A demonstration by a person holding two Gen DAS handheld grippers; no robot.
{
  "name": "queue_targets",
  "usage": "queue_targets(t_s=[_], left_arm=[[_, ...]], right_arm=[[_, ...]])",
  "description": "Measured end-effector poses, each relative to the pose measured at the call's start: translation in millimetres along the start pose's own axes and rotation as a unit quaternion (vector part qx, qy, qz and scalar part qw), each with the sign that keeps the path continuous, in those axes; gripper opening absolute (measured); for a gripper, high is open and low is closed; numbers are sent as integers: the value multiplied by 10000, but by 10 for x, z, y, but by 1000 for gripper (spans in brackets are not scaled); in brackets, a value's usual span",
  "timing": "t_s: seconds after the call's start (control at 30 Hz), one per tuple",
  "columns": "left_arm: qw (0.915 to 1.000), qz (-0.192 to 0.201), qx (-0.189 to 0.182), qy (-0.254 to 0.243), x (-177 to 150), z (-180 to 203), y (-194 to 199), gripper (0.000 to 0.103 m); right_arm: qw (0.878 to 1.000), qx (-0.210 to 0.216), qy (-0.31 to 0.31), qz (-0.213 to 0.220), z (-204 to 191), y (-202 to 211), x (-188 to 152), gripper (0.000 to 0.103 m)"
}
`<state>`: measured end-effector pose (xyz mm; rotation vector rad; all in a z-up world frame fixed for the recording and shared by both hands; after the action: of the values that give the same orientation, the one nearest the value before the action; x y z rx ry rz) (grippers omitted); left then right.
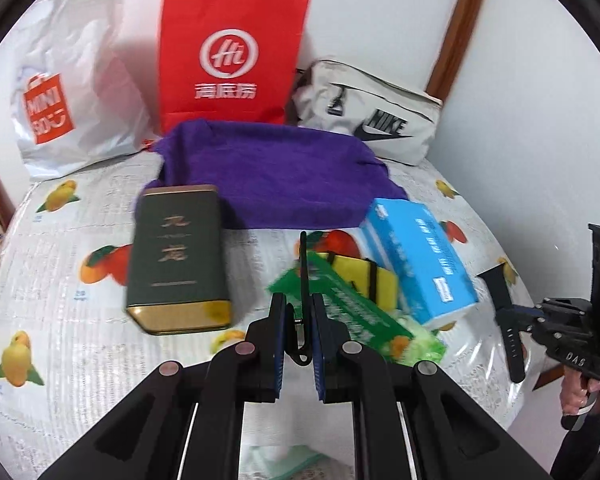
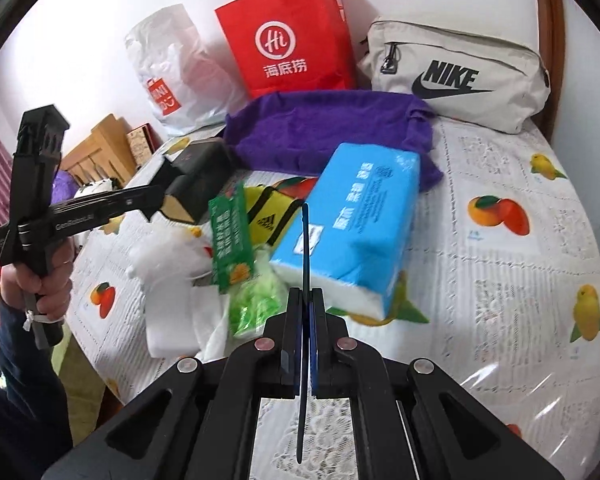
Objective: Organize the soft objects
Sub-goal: 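Carry the black watch strap toward the purple towel with both grippers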
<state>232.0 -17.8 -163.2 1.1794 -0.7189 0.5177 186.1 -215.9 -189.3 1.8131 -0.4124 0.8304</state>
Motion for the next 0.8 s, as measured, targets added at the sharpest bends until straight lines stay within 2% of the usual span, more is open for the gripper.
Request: queue_targets(t_s=[0.3,0.47,0.8], left_arm=[[9993,-25,261,261,-140,-370,134,11],[9984,-115,386,406,-322,-548,178,11],[9972,-246,335,622,-486,-764,142,11]], right_arm=[[9997,80,164,-131,-45,-22,-48,3],[9994,107,222,-246,-100,-72,-128,3],[9989,-85,236,-397,-61,-115,-229,3]])
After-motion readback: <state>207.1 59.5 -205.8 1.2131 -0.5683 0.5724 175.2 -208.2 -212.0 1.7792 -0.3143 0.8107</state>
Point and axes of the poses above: each gripper's, at about its wrist camera, not at the fingertips, and y roughly against the way its jaws point, z to its right, x to its top, the point moved 10 cm from there along -y, roughly the way its jaws point, and after that the axes turned 8 degrees about z, right-handed, at the moved point
